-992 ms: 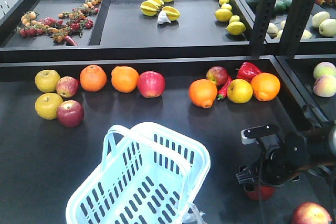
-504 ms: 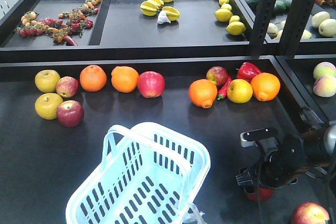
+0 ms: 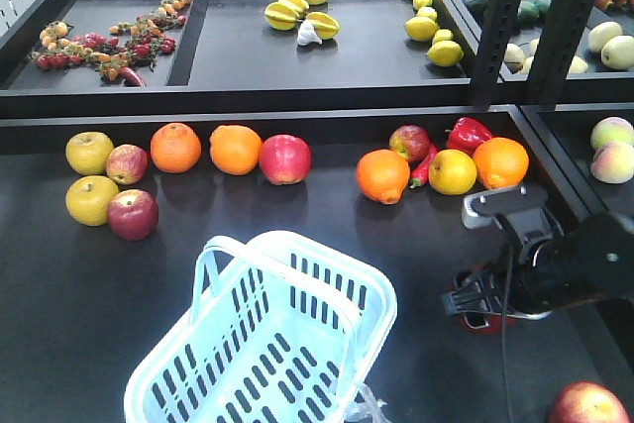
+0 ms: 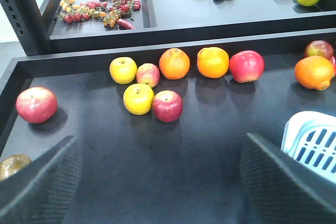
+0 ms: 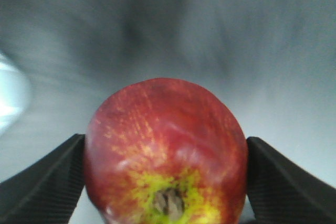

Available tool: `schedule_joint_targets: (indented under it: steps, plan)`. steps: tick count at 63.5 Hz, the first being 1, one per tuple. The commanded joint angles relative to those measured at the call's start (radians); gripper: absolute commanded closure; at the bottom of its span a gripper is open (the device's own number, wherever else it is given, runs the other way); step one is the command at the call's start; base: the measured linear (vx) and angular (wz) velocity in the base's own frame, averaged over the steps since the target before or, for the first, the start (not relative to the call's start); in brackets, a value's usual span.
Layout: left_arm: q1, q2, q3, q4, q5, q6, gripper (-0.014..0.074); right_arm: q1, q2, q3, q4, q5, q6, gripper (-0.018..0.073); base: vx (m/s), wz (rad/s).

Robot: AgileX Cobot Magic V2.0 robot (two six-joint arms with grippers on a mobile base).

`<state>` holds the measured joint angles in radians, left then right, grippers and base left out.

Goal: Pick three apples into basket with both arms
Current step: 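Reach the right gripper to the next red apple and grasp it, then move the held apple over the basket and release it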

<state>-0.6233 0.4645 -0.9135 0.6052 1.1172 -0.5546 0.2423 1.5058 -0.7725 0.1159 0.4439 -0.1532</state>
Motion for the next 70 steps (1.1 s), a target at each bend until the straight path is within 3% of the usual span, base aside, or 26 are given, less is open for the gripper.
schedule_joint_targets:
  steps: [1,17,28,41,51,61,70]
  plan:
    - [-0.005,0.010,-0.023,0.031,-0.051,-0.005,0.0011,0.064,-0.159,-0.020,0.005,0.039,-0.002,0.0273,0.00,0.00]
    - [-0.005,0.010,-0.023,0.031,-0.051,-0.005,0.0011,0.247,-0.394,-0.020,0.035,0.192,0.003,0.0273,0.00,0.00]
    - [-0.005,0.010,-0.023,0.031,-0.051,-0.005,0.0011,0.392,-0.478,-0.020,0.100,0.197,-0.007,0.0273,0.00,0.00]
    - [-0.005,0.010,-0.023,0.031,-0.051,-0.005,0.0011,0.561,-0.442,-0.020,0.125,0.086,-0.014,0.0273,0.00,0.00]
    - [-0.005,0.010,-0.023,0.031,-0.051,-0.005,0.0011,0.646,-0.333,-0.020,0.125,-0.101,-0.014,0.0270,0.00,0.00]
    - [-0.005,0.010,-0.023,0.031,-0.051,-0.005,0.0011,0.670,-0.204,-0.020,0.126,-0.244,-0.014,0.0224,0.00,0.00]
    - [-0.005,0.010,-0.023,0.031,-0.051,-0.005,0.0011,0.670,-0.108,-0.029,0.129,-0.291,-0.014,0.0111,0.00,0.00]
